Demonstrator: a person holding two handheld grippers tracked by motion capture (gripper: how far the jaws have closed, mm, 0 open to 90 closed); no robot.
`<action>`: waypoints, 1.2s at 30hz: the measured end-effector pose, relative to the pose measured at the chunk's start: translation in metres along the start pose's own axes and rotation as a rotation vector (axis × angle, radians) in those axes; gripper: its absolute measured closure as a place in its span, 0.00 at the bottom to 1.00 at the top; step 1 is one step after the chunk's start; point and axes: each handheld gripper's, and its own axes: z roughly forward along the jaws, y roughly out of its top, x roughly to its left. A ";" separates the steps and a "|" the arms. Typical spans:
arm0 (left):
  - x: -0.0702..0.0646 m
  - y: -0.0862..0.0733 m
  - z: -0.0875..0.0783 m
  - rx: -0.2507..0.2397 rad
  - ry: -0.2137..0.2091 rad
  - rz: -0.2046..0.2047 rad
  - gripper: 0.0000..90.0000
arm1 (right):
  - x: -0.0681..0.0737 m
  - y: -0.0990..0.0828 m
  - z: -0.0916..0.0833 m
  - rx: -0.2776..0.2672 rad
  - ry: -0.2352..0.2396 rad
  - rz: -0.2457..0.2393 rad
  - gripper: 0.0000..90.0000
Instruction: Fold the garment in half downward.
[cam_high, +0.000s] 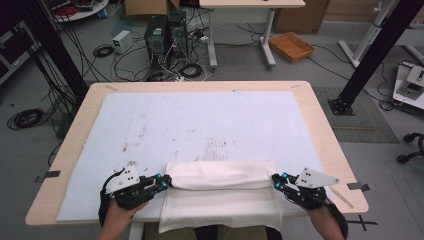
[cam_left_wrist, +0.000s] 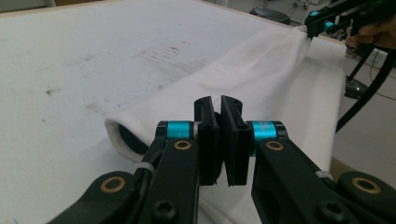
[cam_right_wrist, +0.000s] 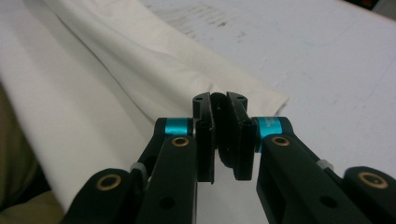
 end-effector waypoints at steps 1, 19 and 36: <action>0.000 -0.001 -0.002 -0.014 -0.007 -0.019 0.87 | 0.001 -0.001 -0.001 0.006 0.014 0.009 0.80; 0.063 0.023 0.061 0.249 0.182 -0.230 0.38 | -0.047 0.019 0.053 0.126 -0.094 0.278 0.39; 0.062 0.023 0.060 0.167 0.169 -0.186 0.93 | -0.049 0.021 0.069 0.161 -0.034 0.272 0.91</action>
